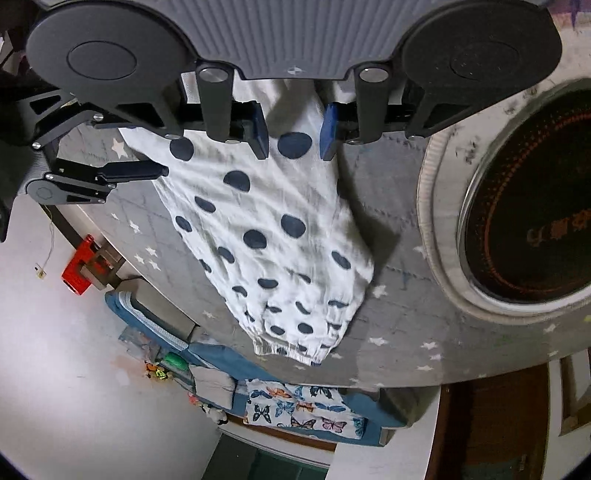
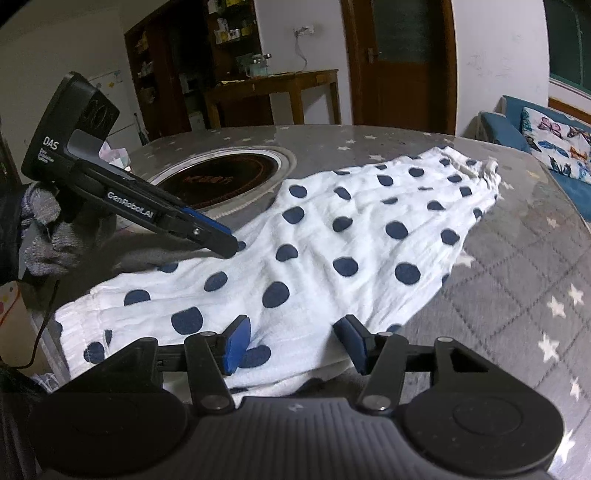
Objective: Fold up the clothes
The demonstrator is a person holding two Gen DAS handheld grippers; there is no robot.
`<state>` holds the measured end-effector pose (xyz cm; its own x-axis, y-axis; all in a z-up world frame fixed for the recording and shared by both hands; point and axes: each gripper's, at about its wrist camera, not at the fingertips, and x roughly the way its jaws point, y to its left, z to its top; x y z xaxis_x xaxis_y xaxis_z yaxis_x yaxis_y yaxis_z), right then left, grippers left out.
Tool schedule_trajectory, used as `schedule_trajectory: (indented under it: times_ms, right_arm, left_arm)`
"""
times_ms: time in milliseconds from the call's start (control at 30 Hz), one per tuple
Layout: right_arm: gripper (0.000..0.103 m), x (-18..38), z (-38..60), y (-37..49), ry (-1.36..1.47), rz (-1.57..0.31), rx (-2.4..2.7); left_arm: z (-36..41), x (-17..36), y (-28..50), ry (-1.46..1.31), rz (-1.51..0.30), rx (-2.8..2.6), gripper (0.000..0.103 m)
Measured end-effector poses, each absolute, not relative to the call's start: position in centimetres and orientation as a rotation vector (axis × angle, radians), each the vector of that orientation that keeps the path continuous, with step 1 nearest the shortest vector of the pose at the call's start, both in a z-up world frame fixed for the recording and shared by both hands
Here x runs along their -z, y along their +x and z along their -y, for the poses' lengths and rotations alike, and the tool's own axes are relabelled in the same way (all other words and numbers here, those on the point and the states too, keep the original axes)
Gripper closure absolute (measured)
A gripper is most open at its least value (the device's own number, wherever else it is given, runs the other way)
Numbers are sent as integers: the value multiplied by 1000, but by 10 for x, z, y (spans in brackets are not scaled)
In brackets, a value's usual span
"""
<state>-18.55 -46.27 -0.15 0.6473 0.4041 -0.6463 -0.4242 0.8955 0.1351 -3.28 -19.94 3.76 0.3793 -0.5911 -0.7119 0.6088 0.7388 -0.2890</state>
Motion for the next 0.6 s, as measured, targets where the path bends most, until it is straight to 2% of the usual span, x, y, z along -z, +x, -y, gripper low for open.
schedule_trajectory:
  times_ms: [267,600]
  right_arm:
    - [47,-16,469,-142,-57,-689,-435]
    - [47,7,483,-93,-34,-738,-389]
  left_arm:
    - [223,-47,-7,-4,-877,729,68]
    - [246,-32,36,-22,-899,658,71]
